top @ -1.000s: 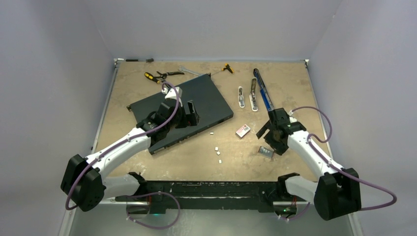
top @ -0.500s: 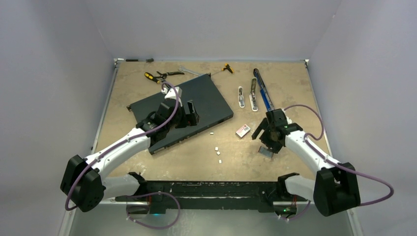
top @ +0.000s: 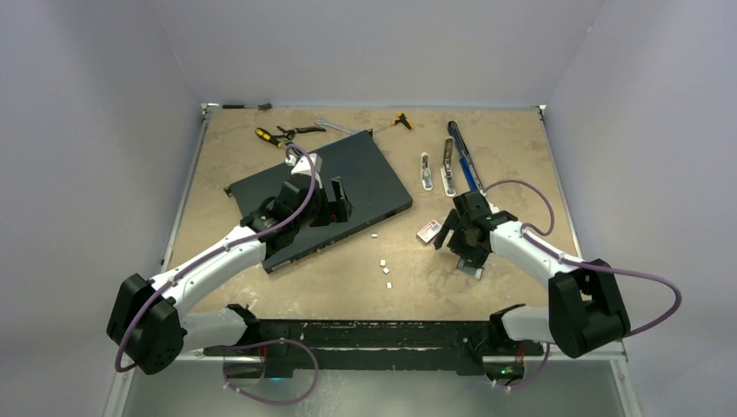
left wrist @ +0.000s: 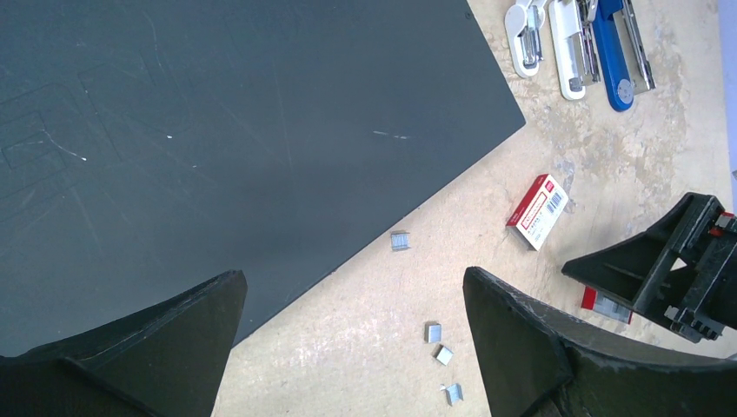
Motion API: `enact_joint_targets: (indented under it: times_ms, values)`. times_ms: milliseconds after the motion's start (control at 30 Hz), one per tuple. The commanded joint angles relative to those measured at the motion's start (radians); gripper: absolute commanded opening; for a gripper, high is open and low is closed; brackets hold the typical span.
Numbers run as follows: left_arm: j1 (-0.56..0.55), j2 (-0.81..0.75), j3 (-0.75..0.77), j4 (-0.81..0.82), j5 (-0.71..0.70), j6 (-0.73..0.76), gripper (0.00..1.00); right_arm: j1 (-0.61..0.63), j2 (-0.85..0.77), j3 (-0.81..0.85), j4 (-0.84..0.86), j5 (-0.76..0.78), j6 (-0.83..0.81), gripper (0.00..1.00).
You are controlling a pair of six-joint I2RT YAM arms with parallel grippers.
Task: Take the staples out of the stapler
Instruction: Move the staple box to the center of the board.
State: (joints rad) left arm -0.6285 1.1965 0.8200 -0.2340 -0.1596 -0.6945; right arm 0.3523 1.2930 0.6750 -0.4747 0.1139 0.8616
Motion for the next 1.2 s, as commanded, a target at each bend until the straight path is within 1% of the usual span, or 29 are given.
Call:
enact_joint_targets:
  times_ms: [0, 200, 567, 1000, 1167]
  values:
    - [0.007, -0.011, 0.012, 0.007, -0.002, 0.010, 0.93, 0.019, 0.029, 0.036, 0.005, 0.031, -0.011, 0.87]
    - [0.007, -0.012, 0.011, 0.008, -0.003, 0.009, 0.93, 0.066, 0.063, 0.052, 0.008, 0.037, -0.013, 0.87]
    - [0.007, -0.030, 0.016, -0.011, -0.019, 0.015, 0.93, 0.217, 0.161, 0.131, 0.026, 0.029, 0.036, 0.88]
    - [0.009, -0.088, 0.031, -0.075, -0.086, 0.028, 0.93, 0.413, 0.371, 0.327, 0.039, 0.030, 0.087, 0.88]
    - [0.011, -0.099, 0.036, -0.094, -0.102, 0.032, 0.93, 0.454, 0.404, 0.389, 0.011, 0.072, 0.112, 0.88]
